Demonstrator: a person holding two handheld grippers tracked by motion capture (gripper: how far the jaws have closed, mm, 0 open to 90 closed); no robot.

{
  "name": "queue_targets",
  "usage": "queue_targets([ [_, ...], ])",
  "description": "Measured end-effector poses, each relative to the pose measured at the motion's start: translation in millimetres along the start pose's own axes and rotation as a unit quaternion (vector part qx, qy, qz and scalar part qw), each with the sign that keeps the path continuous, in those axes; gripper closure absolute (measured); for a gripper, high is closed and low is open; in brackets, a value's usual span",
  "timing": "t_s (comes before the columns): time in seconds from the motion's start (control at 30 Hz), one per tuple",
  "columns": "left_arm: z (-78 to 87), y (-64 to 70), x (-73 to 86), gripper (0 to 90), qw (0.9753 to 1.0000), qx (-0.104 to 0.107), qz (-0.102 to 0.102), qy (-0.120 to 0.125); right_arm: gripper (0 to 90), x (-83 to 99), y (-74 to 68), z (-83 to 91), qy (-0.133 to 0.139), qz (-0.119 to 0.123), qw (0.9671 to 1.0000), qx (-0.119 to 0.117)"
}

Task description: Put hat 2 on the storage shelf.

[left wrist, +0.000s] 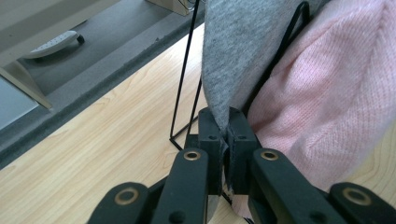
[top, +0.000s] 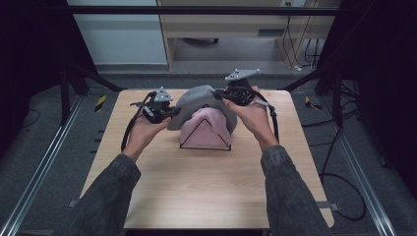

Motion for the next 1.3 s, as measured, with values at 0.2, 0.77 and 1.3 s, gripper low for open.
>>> queue_targets([
  [0.2, -3.6, 1.8, 5.0, 86.3, 1.0, 0.001, 0.002, -0.001, 85.3, 2.9, -0.3, -2.0, -0.008, 0.004, 1.0, 0.001],
  [0.77, -10.0, 5.6, 19.1, 86.1, 0.9999, 0.0, 0.01, -0.01, 84.3, 13.2, -2.1, -6.3, -0.015, 0.0, 0.9999, 0.0],
  [1.3, -14.1, 6.3, 35.4, 85.2, 0.9995, 0.0, 0.019, -0.025, 66.3, 14.2, -4.5, -5.6, -0.018, -0.001, 0.9998, 0.007],
])
Point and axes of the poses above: each handheld gripper's, and its own axes: z roughly backward along the jaws, x roughly out of its underside, y roughly to its right, the point moved 10 cm from there along -z, roughly forward along the jaws, and after that the axes turned 9 degrees about y, right-handed, at the moved point
